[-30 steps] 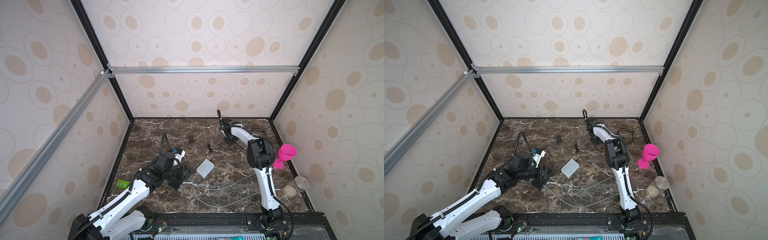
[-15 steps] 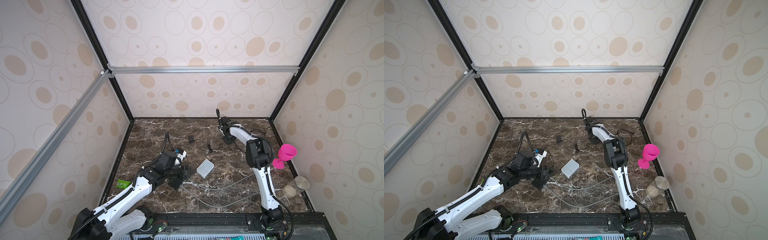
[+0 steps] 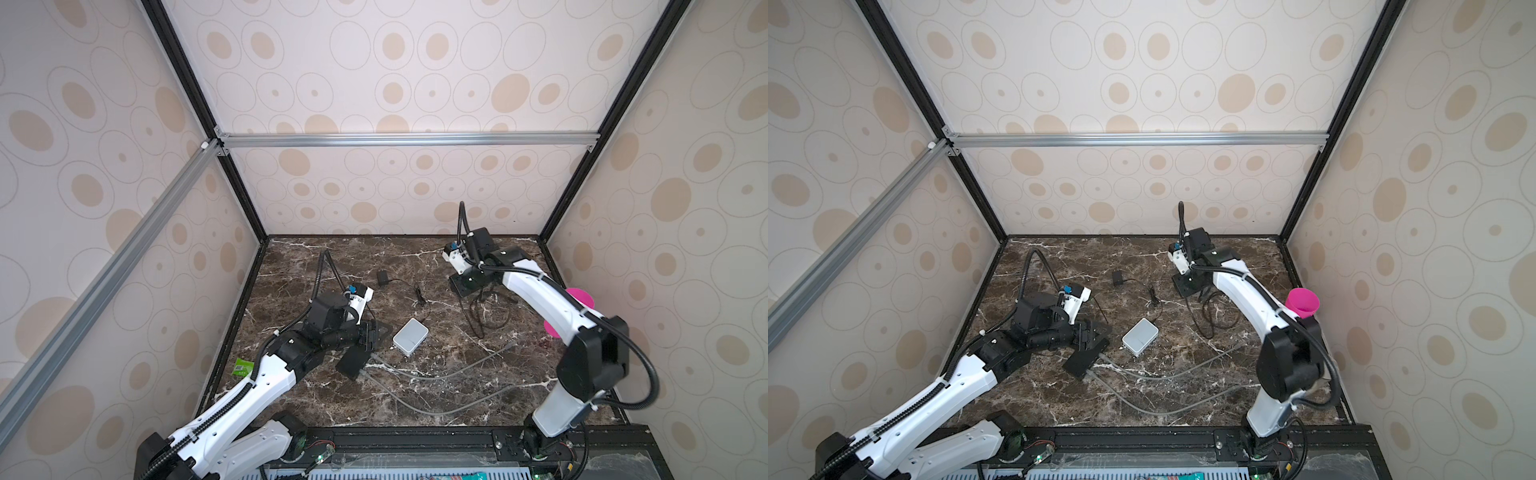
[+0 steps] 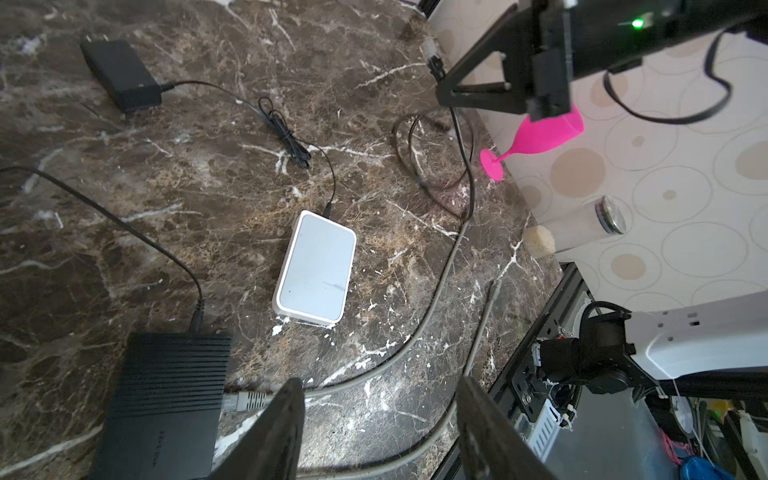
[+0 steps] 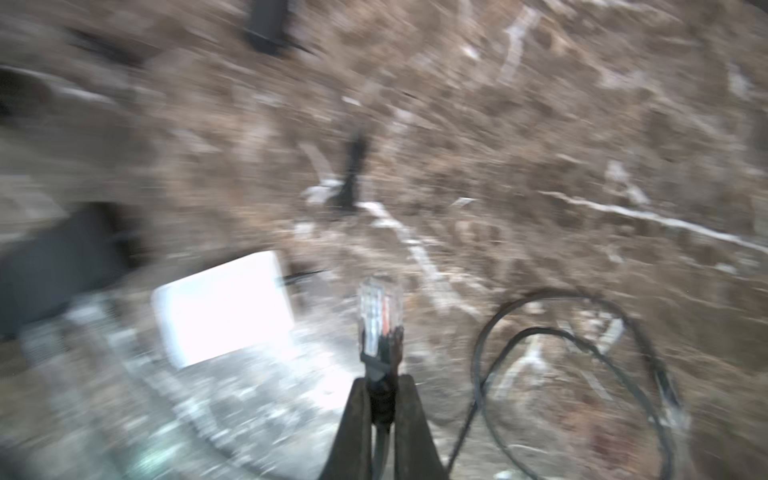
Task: Insert the plug into the switch port
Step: 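Lift the ethernet plug with right toward the white device held by left gripper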
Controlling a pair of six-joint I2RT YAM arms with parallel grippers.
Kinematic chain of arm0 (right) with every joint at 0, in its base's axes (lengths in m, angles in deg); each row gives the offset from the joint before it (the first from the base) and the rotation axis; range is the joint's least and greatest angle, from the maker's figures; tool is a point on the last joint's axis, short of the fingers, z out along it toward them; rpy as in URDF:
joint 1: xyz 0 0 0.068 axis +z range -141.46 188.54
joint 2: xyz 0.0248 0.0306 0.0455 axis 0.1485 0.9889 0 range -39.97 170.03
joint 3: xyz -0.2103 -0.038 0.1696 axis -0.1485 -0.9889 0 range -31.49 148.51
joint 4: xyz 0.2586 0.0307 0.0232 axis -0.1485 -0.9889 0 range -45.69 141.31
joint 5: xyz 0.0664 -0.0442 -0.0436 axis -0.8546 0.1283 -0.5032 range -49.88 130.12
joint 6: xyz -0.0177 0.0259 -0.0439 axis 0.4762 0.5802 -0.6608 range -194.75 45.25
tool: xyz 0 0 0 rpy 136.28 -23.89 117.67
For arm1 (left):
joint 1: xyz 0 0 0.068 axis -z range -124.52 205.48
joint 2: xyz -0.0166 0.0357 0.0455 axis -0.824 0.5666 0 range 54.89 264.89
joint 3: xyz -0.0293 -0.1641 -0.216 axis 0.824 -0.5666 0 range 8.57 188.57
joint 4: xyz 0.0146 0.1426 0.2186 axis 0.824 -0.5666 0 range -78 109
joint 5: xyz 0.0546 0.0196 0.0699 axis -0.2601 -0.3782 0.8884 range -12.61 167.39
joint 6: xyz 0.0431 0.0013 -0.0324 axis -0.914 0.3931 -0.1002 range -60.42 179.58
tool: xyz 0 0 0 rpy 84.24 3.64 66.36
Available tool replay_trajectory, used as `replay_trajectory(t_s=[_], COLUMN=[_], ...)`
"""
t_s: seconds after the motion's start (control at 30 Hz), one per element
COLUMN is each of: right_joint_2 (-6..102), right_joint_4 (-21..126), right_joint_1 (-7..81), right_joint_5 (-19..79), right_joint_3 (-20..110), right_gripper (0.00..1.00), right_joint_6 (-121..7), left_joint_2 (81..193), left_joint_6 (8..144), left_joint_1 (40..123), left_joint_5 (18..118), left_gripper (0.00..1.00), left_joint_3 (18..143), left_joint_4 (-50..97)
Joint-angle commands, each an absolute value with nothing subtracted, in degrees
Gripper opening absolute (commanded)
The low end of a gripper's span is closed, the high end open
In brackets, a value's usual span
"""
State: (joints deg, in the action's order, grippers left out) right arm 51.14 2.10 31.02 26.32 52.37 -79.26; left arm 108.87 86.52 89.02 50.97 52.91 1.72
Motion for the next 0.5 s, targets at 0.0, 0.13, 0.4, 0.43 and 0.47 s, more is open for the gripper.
replay_trajectory(t_s=[0.0, 0.13, 0.4, 0.43, 0.47], right_joint_2=[45.7, 36.5, 29.0, 28.8, 28.7], right_joint_4=[-3.9, -3.0, -1.2, -1.6, -2.0], right_joint_1=[31.9, 34.6, 36.4, 36.5, 36.6], right_joint_5=[9.3, 3.6, -6.9, -9.5, -11.5], right_joint_3=[44.3, 35.7, 30.2, 30.4, 30.7], right_gripper=[0.00, 0.00, 0.00, 0.00, 0.00], right_joint_6=[-77.2, -77.4, -79.5, -80.6, -81.4], left_joint_2=[103.6, 92.9, 91.1, 91.7, 92.0], left_joint_6=[78.6, 72.2, 74.2, 74.2, 74.2], left_joint_1=[89.5, 90.5, 91.0, 91.1, 91.2], left_joint_5=[43.9, 37.3, 26.6, 25.2, 24.7], left_gripper=[0.57, 0.53, 0.52, 0.51, 0.50], left_joint_3=[51.6, 44.1, 38.5, 38.5, 38.5], left_joint_4=[9.2, 24.4, 37.2, 37.3, 37.4])
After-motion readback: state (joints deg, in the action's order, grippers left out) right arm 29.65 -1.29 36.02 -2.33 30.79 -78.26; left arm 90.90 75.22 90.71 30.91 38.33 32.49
